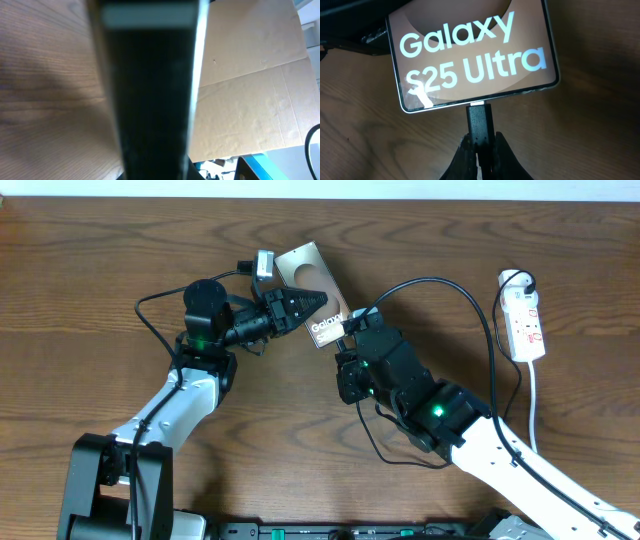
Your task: Plug charger to phone and switch on socket
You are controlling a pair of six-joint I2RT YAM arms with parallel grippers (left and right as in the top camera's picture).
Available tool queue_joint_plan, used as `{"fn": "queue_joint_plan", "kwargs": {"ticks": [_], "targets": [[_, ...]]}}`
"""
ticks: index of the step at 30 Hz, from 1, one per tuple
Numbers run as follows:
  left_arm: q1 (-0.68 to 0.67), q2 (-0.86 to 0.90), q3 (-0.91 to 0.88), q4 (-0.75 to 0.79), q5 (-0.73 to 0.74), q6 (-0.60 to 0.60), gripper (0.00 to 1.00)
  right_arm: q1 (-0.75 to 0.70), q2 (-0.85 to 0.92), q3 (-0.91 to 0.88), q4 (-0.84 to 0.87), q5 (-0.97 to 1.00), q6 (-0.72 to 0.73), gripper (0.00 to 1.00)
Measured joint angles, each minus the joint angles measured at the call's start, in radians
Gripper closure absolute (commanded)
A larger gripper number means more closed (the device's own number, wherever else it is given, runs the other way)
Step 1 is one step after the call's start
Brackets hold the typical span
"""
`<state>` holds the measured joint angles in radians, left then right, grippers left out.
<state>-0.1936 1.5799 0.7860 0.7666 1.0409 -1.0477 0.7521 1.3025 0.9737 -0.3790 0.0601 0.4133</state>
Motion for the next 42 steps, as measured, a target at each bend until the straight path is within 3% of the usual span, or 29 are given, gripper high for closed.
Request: {"fn": "queue_joint_plan", "kwargs": {"ticks": [42], "targets": [[0.02, -0.006, 0.023, 0.012, -0.026, 0.005, 0.93, 0.0, 0.013, -0.02, 0.146, 0.012, -0.028, 0.99]]}}
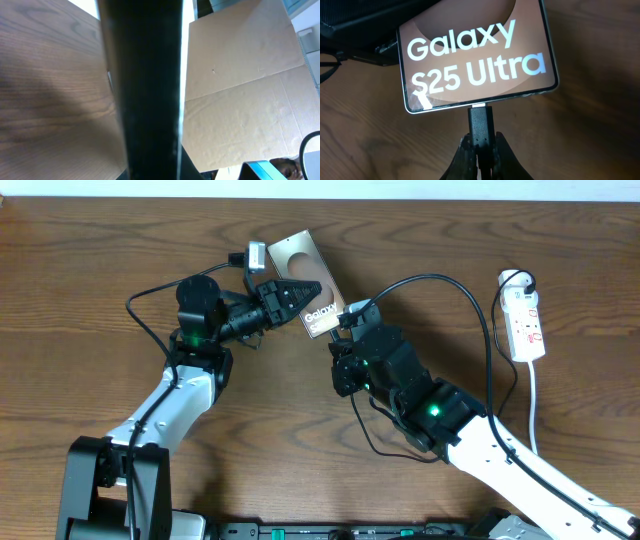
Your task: Plug charger to phone and switch on socket
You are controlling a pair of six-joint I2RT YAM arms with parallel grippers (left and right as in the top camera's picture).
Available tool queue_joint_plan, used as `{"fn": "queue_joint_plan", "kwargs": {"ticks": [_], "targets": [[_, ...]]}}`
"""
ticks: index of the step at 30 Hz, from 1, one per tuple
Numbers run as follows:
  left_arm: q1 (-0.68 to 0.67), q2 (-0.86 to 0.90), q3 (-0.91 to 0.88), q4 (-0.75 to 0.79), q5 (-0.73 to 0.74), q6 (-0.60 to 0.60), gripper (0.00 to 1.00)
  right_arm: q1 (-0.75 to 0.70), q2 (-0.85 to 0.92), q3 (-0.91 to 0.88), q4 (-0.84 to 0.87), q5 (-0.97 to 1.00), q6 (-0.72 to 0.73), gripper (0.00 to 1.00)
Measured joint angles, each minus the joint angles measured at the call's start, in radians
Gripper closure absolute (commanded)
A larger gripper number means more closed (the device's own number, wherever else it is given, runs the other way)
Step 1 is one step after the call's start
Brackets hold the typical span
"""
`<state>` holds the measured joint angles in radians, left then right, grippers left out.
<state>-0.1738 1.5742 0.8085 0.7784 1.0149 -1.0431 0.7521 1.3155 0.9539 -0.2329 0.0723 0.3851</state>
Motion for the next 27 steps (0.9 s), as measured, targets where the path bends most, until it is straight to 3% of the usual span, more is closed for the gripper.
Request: {"fn": "queue_joint_plan", "kwargs": {"ticks": [8, 27], "targets": [[0.01, -0.003, 0.017, 0.012, -0.01, 0.004, 0.93, -0.008, 0.005, -0.016, 0.091, -0.001, -0.003, 0.99], [0.017, -0.005, 0.024, 0.031, -0.013, 0.146, 0.93, -0.011, 0.069, -0.023, 0.193, -0.022, -0.003, 0.99]]}}
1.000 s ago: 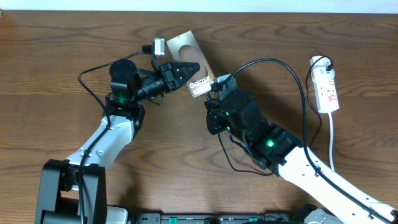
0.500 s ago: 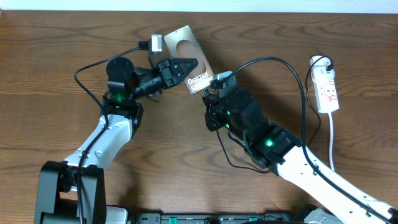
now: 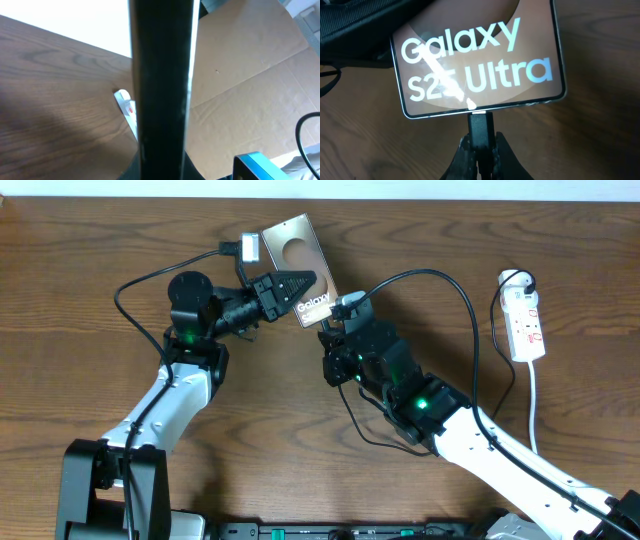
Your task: Plug charger to phone and switch on socket
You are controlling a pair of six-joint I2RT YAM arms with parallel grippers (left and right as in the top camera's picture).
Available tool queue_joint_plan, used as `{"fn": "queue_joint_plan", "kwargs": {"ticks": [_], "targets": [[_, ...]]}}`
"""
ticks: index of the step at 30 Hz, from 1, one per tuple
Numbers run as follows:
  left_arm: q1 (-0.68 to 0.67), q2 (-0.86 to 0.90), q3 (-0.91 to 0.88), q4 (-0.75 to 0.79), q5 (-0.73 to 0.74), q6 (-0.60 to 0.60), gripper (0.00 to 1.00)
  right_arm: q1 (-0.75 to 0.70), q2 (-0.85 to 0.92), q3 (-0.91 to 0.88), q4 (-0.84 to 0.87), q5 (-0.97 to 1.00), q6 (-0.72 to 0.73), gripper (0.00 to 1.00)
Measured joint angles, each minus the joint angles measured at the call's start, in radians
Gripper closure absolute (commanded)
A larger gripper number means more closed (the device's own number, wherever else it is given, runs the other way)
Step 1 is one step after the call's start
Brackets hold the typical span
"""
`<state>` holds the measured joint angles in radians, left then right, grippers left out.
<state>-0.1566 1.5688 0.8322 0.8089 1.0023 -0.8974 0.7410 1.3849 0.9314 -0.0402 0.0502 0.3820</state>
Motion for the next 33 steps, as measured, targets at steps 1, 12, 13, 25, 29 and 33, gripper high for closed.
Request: {"fn": "queue_joint_plan", "kwargs": {"ticks": [1, 12, 13, 25, 29, 33], "targets": [[0.0, 0.0, 0.001, 0.0, 0.005, 0.004, 0.93, 0.0, 0.0, 0.0, 0.0, -0.002, 0.0, 0.99], [-0.011, 0.0, -0.016, -0.03, 0.084, 0.013, 0.93, 0.001, -0.004, 0.009, -0.056, -0.087, 0.005, 0.73], [-0.014, 0.0, -0.019, -0.033, 0.089, 0.013, 0.93, 0.001, -0.006, 0.01, -0.074, -0.094, 0.009, 0.71], [-0.051, 0.0, -0.035, -0.114, 0.115, 0.064, 0.93, 0.0, -0.108, 0.034, -0.292, -0.154, 0.04, 0.32], [-0.06, 0.001, -0.046, -0.301, 0.096, 0.122, 0.93, -0.006, -0.178, 0.051, -0.342, -0.143, 0.035, 0.21], [-0.069, 0.004, -0.063, -0.452, 0.034, 0.187, 0.93, -0.01, -0.281, 0.066, -0.422, -0.111, 0.034, 0.16]]}}
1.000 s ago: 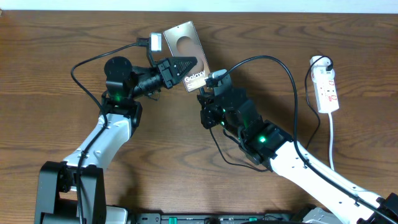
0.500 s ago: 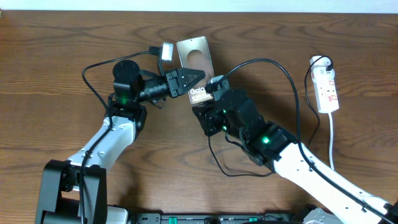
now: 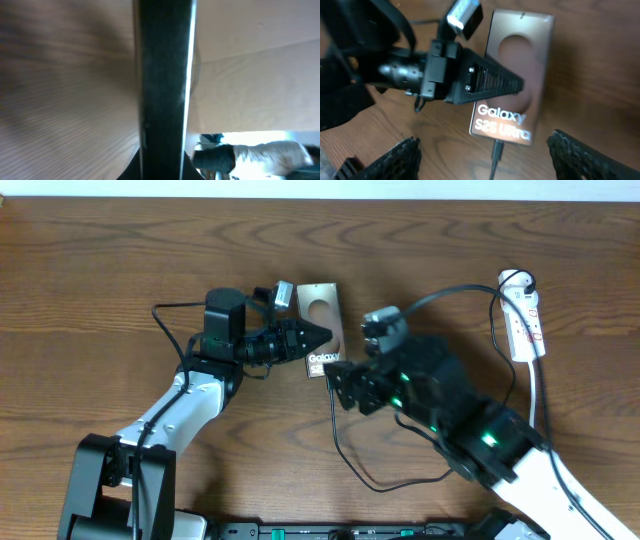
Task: Plug charger to phone and switch on socket
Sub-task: 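Open the right gripper and pull it back to the right, then lower the phone with the left gripper toward the table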
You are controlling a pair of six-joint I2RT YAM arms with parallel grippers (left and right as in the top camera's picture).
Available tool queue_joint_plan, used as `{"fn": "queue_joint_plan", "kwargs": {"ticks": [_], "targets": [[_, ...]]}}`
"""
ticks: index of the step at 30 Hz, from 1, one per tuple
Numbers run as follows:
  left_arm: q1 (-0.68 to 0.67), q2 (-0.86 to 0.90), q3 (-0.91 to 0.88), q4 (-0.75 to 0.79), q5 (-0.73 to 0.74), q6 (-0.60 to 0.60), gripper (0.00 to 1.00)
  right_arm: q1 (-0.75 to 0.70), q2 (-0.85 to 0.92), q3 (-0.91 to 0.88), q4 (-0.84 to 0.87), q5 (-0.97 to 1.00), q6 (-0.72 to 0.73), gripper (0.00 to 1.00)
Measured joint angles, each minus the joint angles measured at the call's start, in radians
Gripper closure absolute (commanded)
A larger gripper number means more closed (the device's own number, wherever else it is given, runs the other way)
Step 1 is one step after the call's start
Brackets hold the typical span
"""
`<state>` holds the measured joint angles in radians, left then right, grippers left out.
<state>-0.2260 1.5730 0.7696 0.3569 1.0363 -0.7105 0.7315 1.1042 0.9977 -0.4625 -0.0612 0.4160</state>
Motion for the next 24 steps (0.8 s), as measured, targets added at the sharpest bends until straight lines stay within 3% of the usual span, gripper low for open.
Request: {"fn": "queue_joint_plan", "kwargs": {"ticks": [6, 15, 24], "targets": [[0.0, 0.002, -0.001, -0.042, -0.055, 0.051, 0.93, 0.0, -0.138, 0.003, -0.123, 0.136, -0.002, 0.02], [-0.001, 0.002, -0.001, -0.201, -0.075, 0.141, 0.92, 0.0, -0.238, 0.004, -0.245, 0.337, 0.079, 0.01], [-0.061, 0.002, -0.001, -0.211, -0.074, 0.188, 0.93, 0.0, -0.251, 0.004, -0.301, 0.375, 0.127, 0.01]]}}
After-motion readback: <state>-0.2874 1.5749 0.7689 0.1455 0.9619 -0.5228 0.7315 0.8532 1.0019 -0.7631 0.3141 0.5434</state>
